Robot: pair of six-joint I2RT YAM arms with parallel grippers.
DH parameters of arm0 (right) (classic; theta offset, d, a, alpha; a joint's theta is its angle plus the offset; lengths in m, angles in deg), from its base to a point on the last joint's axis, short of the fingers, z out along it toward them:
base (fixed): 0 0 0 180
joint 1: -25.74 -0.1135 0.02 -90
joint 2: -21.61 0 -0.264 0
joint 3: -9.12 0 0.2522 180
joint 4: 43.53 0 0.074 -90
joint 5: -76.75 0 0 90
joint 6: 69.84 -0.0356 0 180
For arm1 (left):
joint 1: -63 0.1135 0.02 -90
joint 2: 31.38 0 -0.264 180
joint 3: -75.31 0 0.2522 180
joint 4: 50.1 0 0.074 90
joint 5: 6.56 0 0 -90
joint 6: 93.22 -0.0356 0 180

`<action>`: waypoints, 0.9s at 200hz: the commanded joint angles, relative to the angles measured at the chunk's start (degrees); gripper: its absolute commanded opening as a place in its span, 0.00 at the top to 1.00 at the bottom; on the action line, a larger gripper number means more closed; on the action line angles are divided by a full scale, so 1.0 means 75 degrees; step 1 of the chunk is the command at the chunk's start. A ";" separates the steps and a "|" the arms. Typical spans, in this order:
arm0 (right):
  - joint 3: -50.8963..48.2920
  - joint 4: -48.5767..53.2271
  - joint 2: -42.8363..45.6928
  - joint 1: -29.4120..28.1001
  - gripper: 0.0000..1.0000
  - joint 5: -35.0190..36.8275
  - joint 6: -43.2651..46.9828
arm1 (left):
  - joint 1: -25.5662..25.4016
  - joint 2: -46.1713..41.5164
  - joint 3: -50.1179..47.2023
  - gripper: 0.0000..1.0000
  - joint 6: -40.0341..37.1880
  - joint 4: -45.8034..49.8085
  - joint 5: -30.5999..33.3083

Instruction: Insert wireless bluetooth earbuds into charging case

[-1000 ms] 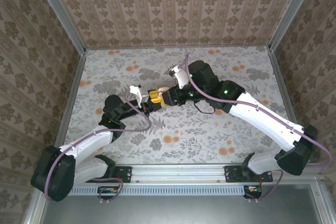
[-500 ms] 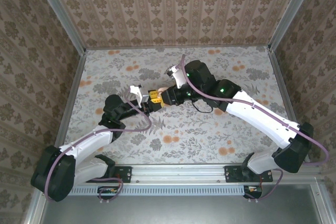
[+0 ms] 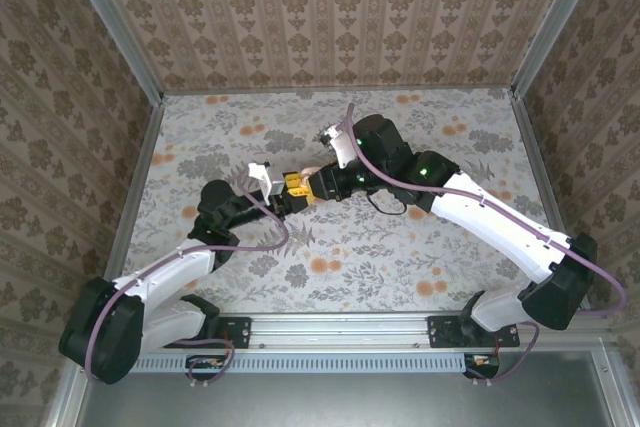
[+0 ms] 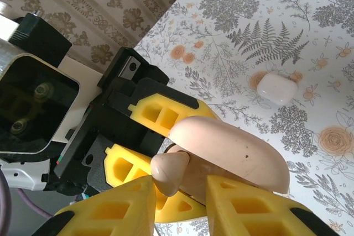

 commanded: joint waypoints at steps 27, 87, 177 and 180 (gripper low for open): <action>-0.0150 0.0200 0.0099 0.0197 0.70 0.0356 -0.0112 | 0.0003 -0.0159 0.0104 1.00 0.0120 -0.0451 -0.0278; -0.0001 0.0647 0.0111 0.0199 0.69 0.0629 0.0166 | 0.0003 -0.0159 0.0089 1.00 0.0156 -0.0497 -0.0316; 0.0120 0.0665 0.0089 0.0201 0.70 0.0687 0.0187 | 0.0003 -0.0142 0.0122 1.00 0.0161 -0.0519 -0.0359; 0.0130 0.0652 0.0082 0.0199 0.70 0.0672 0.0182 | 0.0003 -0.0136 0.0119 1.00 0.0161 -0.0520 -0.0363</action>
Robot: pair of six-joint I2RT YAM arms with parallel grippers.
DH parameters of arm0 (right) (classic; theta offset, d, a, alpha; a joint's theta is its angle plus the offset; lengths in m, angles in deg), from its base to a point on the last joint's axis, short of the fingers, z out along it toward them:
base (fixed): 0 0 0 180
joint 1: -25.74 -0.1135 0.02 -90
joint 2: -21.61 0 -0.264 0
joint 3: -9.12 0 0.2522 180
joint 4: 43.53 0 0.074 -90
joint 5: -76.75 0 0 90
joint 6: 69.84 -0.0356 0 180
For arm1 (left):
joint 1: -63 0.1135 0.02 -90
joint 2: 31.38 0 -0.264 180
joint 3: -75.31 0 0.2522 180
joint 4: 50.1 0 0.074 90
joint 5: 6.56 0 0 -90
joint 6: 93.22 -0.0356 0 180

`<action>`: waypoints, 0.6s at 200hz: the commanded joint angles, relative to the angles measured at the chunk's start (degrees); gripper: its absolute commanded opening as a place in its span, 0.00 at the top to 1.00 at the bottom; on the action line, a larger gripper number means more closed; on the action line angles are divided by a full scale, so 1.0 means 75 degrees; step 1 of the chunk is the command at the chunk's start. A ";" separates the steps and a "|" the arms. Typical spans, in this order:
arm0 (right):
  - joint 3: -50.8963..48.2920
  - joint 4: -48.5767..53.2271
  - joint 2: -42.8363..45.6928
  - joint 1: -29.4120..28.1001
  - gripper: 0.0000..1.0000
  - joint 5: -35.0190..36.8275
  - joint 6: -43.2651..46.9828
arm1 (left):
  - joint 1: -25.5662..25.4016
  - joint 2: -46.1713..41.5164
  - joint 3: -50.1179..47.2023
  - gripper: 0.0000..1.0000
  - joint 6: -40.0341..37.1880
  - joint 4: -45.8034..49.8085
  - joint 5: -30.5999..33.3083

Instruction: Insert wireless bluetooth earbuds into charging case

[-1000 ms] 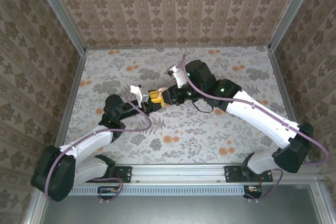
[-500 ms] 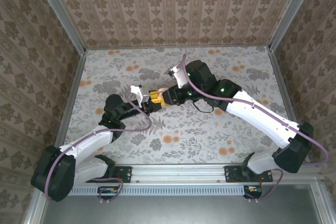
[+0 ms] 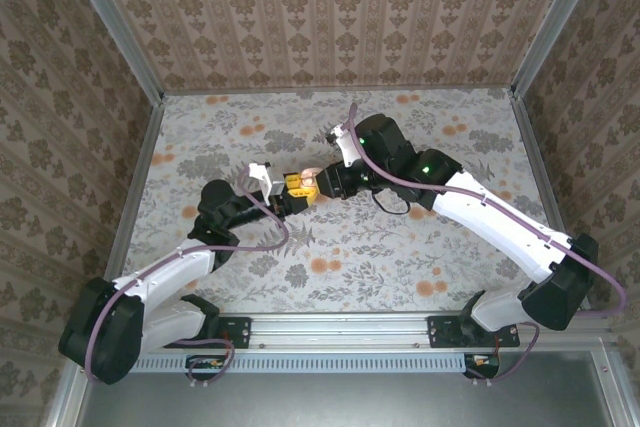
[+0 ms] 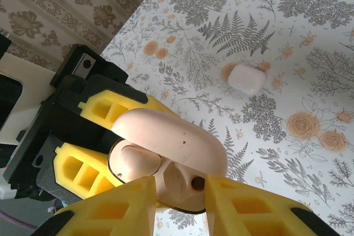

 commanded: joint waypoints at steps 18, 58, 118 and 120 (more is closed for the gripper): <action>0.0155 0.0267 0.0084 0.0030 0.70 0.0003 0.0149 | 0.0003 -0.0130 0.0121 1.00 0.0078 -0.0549 -0.0253; 0.0133 0.0229 0.0764 0.0138 0.70 -0.0205 0.0112 | 0.0236 -0.0242 0.0100 1.00 -0.0011 -0.0216 -0.0176; 0.0421 0.0717 0.0740 0.0891 0.66 0.0425 -0.0470 | 0.1138 -0.0641 -0.0292 1.00 0.0137 0.0018 -0.0235; 0.0432 0.0762 0.0687 0.0928 0.65 0.0488 -0.0505 | 0.1148 -0.0652 -0.0307 1.00 0.0137 0.0017 -0.0237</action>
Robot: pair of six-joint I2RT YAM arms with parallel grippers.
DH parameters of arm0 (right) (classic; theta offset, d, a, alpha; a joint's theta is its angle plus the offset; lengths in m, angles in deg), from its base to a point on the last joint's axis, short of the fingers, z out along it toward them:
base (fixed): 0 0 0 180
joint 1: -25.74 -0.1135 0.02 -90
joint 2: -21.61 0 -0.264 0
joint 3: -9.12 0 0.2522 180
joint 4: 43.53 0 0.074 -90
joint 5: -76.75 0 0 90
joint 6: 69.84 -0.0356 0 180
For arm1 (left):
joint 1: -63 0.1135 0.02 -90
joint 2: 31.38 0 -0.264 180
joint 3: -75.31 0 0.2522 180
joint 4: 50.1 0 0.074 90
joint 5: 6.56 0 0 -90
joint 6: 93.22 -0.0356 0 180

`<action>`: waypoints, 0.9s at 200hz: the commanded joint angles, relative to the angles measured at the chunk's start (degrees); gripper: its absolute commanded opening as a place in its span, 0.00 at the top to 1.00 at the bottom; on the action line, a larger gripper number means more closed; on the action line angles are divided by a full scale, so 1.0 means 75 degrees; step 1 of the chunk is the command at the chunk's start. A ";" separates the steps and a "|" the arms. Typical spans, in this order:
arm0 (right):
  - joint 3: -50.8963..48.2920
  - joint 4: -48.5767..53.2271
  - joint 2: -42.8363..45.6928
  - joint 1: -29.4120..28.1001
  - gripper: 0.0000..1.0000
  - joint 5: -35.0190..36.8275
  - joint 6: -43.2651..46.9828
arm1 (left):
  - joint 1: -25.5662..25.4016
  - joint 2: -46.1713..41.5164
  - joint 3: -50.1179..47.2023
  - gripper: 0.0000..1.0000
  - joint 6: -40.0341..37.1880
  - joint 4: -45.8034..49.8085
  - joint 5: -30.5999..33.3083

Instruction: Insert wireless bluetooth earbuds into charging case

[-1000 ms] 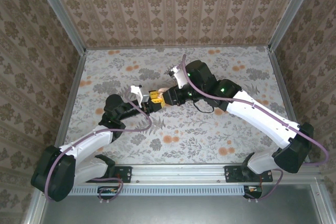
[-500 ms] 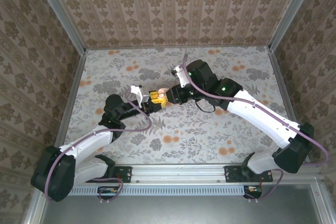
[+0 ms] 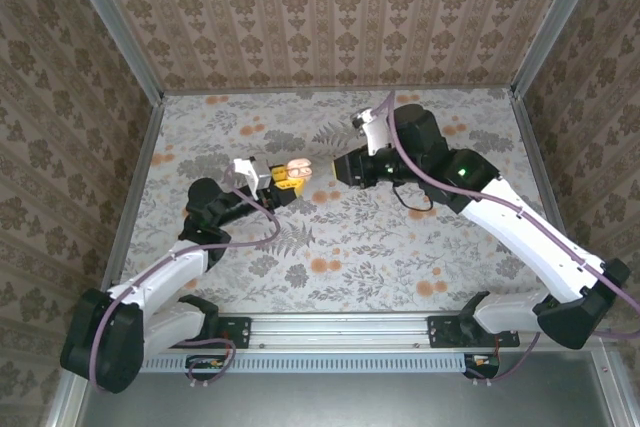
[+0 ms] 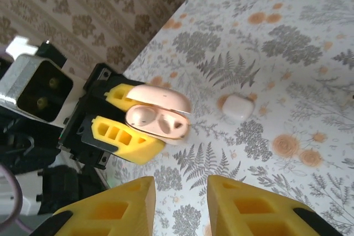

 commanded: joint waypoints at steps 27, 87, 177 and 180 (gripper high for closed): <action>0.0244 0.0736 -0.1197 0.0666 0.63 0.0964 -0.0775 | 0.0340 -0.0314 -0.0445 1.00 0.0166 -0.0185 -0.0202; 0.1654 0.0496 -0.4388 0.1324 0.62 0.0860 -0.1298 | 0.0447 -0.0214 -0.0526 1.00 0.0167 -0.0227 -0.0427; 0.5018 0.1788 -0.7949 0.1579 0.51 0.1135 -0.1023 | 0.0596 0.0491 -0.0249 1.00 0.0027 -0.0258 -0.0727; 0.5094 0.1845 -0.8019 0.1580 0.52 0.1157 -0.1005 | 0.0599 0.0518 -0.0229 1.00 0.0032 -0.0269 -0.0746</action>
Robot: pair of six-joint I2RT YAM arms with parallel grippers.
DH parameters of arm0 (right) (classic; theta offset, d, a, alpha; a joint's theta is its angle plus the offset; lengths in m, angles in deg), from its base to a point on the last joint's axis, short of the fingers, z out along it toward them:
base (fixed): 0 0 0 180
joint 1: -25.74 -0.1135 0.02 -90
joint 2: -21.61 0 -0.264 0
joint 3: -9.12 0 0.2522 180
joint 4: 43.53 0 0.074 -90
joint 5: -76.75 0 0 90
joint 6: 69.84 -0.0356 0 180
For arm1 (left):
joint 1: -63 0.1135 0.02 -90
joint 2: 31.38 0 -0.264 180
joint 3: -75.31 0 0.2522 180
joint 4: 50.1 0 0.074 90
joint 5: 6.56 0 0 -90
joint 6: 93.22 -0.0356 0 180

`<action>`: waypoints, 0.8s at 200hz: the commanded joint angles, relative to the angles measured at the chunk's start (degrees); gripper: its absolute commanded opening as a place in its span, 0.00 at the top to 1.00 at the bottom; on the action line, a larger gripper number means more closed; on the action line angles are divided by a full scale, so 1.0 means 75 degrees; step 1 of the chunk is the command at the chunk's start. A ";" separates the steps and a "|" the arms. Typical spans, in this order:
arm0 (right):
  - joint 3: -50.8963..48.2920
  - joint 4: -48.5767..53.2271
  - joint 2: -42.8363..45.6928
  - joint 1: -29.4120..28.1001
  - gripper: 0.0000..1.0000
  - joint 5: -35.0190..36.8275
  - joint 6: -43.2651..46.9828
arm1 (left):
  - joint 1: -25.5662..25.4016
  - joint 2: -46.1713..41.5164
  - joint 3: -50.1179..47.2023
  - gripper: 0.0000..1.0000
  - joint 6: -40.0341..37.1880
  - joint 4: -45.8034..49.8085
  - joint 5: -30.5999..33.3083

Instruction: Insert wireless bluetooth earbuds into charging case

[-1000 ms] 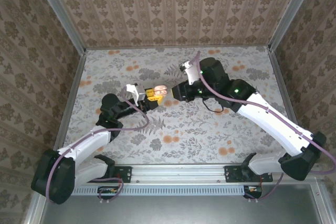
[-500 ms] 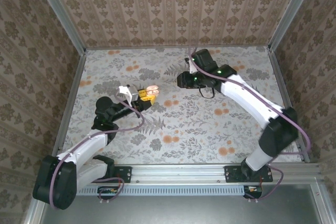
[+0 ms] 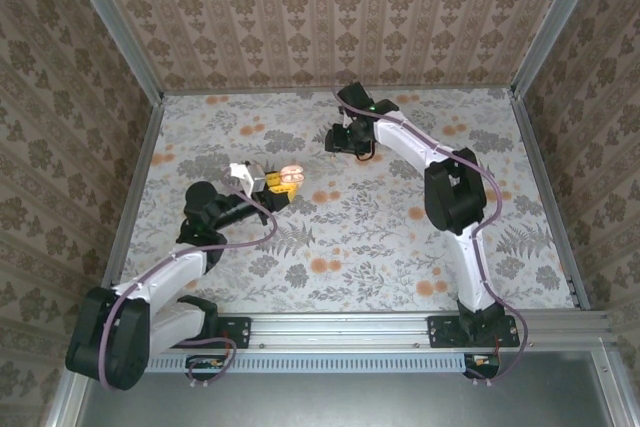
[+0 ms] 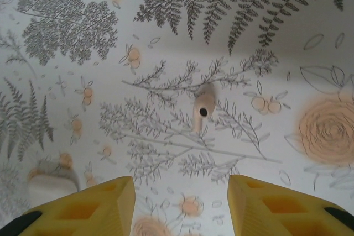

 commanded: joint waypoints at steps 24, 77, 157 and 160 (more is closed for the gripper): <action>0.1189 0.1032 -0.0924 -0.0019 0.51 0.0395 0.0387 | 0.0145 0.0407 0.0312 1.00 0.0021 -0.0371 -0.0416; 0.2152 0.1332 -0.1794 -0.0111 0.52 0.0460 0.0642 | 0.0274 0.0611 0.0371 1.00 0.0087 -0.0475 -0.0534; 0.2806 0.1628 -0.2401 -0.0137 0.59 0.0743 0.0877 | 0.0391 0.0475 0.0233 1.00 0.0129 -0.0470 -0.0596; 0.2804 0.1625 -0.2407 -0.0137 0.60 0.0740 0.0883 | 0.0391 0.0465 0.0231 1.00 0.0130 -0.0465 -0.0594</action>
